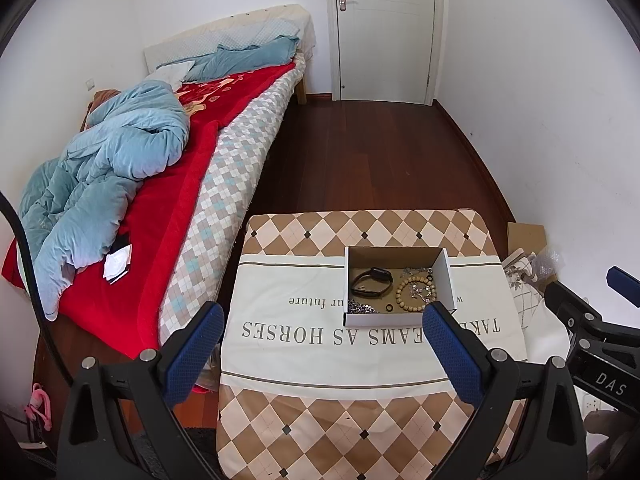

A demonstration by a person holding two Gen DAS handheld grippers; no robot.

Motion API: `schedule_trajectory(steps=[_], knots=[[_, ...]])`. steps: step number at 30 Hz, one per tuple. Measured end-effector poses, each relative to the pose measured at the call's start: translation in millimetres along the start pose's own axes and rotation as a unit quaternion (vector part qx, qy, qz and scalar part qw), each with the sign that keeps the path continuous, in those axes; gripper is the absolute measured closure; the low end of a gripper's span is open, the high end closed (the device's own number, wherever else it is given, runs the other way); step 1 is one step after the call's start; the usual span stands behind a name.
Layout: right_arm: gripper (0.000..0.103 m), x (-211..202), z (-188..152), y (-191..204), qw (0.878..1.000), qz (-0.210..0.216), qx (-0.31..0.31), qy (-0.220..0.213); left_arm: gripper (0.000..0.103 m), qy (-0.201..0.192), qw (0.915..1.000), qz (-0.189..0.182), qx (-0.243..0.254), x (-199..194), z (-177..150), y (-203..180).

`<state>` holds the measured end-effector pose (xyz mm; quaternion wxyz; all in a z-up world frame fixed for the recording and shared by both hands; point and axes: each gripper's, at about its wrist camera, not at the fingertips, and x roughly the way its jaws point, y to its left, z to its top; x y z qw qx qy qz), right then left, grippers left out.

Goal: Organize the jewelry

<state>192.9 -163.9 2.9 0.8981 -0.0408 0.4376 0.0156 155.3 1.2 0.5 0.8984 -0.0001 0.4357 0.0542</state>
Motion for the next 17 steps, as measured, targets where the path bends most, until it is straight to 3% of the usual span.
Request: schedule_trajectory(steps=[17], knots=[[0.000, -1.6, 3.0, -1.3, 1.000, 0.004, 0.001, 0.000, 0.002, 0.000, 1.0000, 0.000, 0.002, -1.9, -0.4, 0.6]])
